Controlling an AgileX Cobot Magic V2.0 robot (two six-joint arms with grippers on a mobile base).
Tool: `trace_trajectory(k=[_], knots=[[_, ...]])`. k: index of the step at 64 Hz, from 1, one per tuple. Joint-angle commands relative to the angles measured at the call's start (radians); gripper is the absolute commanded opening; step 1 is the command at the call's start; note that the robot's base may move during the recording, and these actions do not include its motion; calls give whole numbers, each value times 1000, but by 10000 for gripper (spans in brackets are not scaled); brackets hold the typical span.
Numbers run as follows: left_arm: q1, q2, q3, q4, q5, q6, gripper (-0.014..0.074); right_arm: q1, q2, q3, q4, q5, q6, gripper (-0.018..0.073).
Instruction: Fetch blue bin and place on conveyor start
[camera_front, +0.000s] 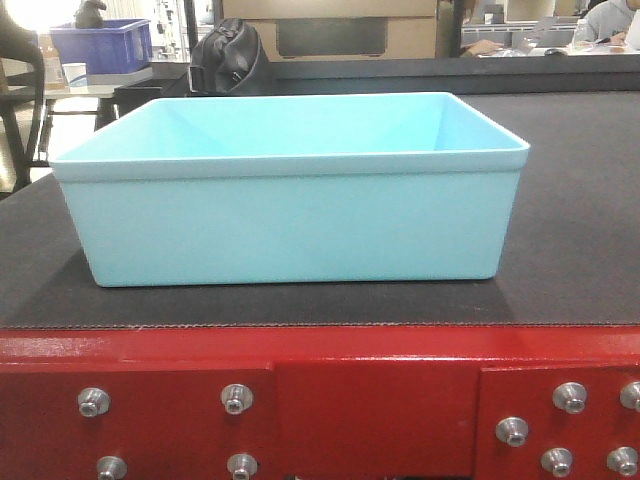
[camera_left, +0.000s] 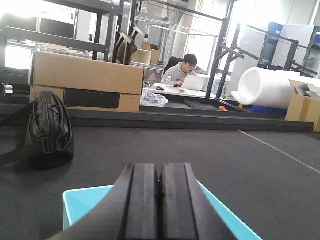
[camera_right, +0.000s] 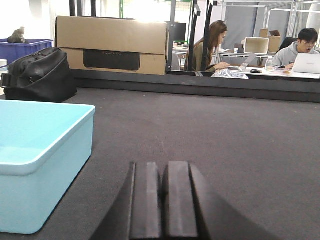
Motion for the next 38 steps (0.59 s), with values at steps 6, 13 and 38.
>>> trace_trajectory(k=[6,13,38], knots=[[2,-4,1,-4,-18,4,-111,2,-4,0,-9,-6,-7,-163],[2,-4,1,-4,-18,4,-111,2,-4,0,-9,-9,-7,-163],[2,-4,1,-4,-18,4,-111,2,-4,0,-9,-9,-7,-163]])
